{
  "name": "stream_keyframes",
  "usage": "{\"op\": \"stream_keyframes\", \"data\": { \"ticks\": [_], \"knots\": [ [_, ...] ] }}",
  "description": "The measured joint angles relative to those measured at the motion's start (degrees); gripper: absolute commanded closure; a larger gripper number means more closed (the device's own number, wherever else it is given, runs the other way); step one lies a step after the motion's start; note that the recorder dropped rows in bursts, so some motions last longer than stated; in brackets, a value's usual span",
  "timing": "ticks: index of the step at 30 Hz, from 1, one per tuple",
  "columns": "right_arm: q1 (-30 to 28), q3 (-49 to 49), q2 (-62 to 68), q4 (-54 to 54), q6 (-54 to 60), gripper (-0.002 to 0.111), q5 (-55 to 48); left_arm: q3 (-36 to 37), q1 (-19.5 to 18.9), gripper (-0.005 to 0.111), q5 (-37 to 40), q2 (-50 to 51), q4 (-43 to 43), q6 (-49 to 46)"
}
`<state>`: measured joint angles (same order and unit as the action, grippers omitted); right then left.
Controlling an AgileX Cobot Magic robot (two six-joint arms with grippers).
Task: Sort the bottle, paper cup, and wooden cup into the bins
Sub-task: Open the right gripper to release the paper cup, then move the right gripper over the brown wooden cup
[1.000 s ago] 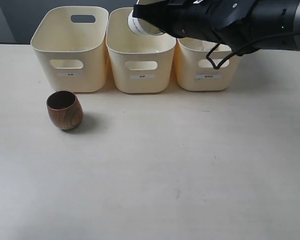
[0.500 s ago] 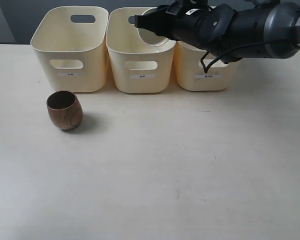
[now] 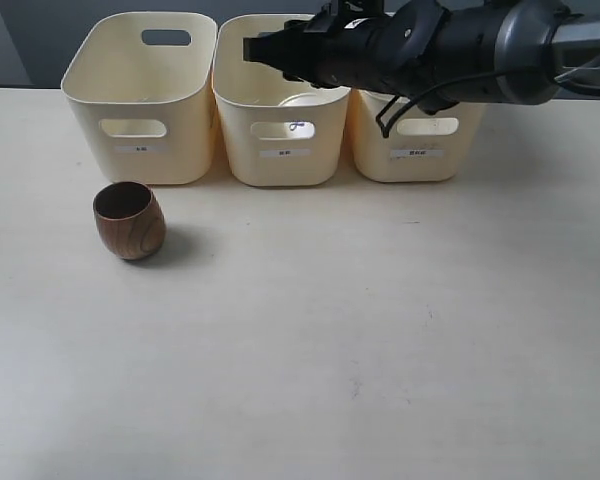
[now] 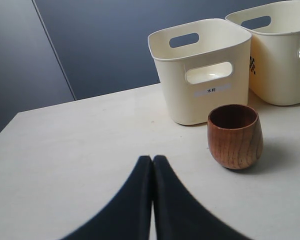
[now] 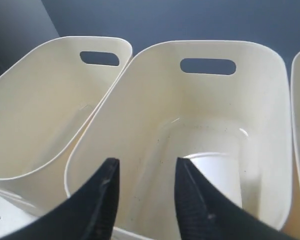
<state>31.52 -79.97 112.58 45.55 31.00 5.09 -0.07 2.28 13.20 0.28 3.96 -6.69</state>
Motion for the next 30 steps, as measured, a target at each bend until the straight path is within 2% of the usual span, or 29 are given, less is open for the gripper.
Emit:
{"op": "stream_keyframes", "data": {
  "ticks": [4,10,13,18,30],
  "knots": [
    [0.00,0.00,0.00,0.11,-0.08,0.072,-3.63,0.00,0.00,0.107,0.00,0.00,0.00,0.00],
    [0.00,0.00,0.00,1.26,-0.08,0.072,-16.32,0.00,0.00,0.107,0.00,0.00,0.00,0.00],
    [0.00,0.00,0.00,1.99,0.19,0.072,-19.56,0.00,0.00,0.107,0.00,0.00,0.00,0.00],
    [0.68,0.00,-0.94,2.58,1.36,0.063,-21.60,0.00,0.00,0.107,0.00,0.00,0.00,0.00],
    [10.05,-1.91,-2.60,1.81,1.62,0.062,-24.01,0.00,0.00,0.107,0.00,0.00,0.00,0.00]
  ]
}}
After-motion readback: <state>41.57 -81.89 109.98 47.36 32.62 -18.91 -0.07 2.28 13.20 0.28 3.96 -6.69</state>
